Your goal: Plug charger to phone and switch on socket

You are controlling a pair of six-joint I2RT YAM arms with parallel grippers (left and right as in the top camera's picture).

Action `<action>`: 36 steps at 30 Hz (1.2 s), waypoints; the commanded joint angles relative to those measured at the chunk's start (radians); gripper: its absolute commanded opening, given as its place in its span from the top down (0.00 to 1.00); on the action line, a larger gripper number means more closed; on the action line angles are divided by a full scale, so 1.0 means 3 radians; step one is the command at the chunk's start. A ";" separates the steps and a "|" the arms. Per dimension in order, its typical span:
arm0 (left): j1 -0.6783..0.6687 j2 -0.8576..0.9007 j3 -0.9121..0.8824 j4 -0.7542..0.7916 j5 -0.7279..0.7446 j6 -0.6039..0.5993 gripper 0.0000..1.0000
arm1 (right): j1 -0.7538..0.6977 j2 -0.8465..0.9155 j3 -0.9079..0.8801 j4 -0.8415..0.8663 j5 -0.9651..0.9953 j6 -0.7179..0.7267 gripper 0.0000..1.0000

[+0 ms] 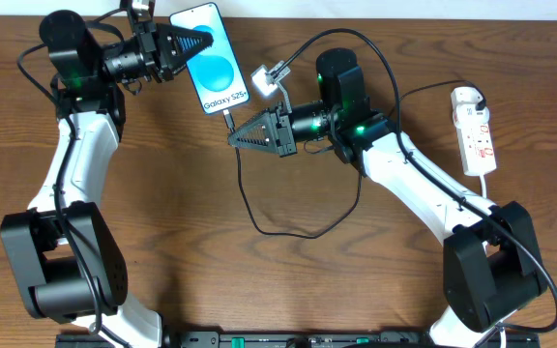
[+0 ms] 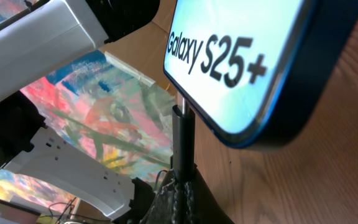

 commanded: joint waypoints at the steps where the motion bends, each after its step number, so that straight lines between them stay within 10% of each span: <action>1: -0.0010 -0.0013 0.0052 0.0039 0.0116 0.0070 0.93 | -0.0015 -0.0081 -0.0009 0.0001 0.0017 0.0014 0.99; 36: -0.0004 -0.0013 0.0052 0.0039 0.0041 0.0233 0.93 | -0.0057 -0.0081 -0.0009 -0.0404 -0.0109 -0.0216 0.99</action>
